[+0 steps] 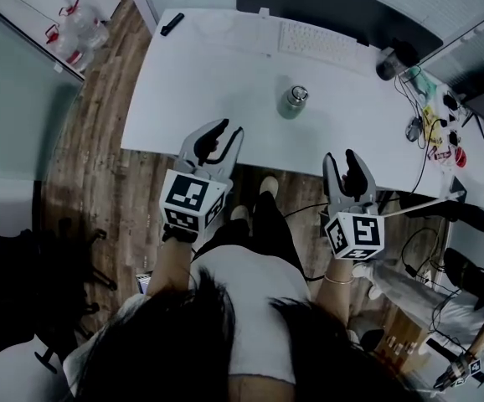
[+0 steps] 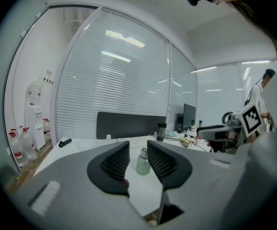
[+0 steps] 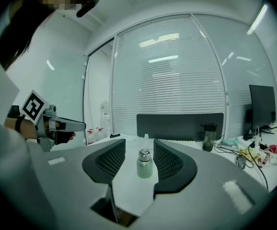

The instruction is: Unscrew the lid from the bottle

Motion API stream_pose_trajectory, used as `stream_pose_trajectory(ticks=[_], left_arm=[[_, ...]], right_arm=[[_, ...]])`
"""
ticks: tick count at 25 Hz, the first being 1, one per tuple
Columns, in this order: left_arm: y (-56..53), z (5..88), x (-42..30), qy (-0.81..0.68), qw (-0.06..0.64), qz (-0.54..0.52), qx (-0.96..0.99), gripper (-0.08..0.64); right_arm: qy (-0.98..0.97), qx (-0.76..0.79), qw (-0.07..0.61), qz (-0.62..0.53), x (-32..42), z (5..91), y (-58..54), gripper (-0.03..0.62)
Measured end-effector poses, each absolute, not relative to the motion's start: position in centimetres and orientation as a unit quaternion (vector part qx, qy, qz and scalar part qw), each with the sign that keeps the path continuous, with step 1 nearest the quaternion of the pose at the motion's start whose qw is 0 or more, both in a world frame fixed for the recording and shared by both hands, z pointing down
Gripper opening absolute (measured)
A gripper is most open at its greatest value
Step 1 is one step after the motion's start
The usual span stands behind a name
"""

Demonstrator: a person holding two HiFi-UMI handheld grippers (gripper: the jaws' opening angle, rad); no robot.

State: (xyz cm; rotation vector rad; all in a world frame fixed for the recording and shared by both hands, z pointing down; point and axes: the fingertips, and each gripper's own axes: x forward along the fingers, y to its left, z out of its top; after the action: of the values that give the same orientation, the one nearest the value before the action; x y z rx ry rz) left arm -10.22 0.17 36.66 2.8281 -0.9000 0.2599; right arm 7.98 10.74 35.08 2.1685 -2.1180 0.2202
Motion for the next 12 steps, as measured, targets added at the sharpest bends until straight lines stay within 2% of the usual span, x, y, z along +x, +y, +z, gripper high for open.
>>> stream_pose_trajectory(ticks=[5, 12], left_arm=[[-2.2, 37.3, -7.5, -0.292, 0.084, 0.092, 0.948, 0.155], [-7.1, 36.8, -1.7, -0.285, 0.091, 0.084, 0.950, 0.167]], right_arm=[[-0.701, 0.707, 0.047, 0.076, 10.1, 35.6, 7.9, 0.169], [-0.711, 0.698, 0.044, 0.078, 15.0, 35.1, 2.6, 0.178]])
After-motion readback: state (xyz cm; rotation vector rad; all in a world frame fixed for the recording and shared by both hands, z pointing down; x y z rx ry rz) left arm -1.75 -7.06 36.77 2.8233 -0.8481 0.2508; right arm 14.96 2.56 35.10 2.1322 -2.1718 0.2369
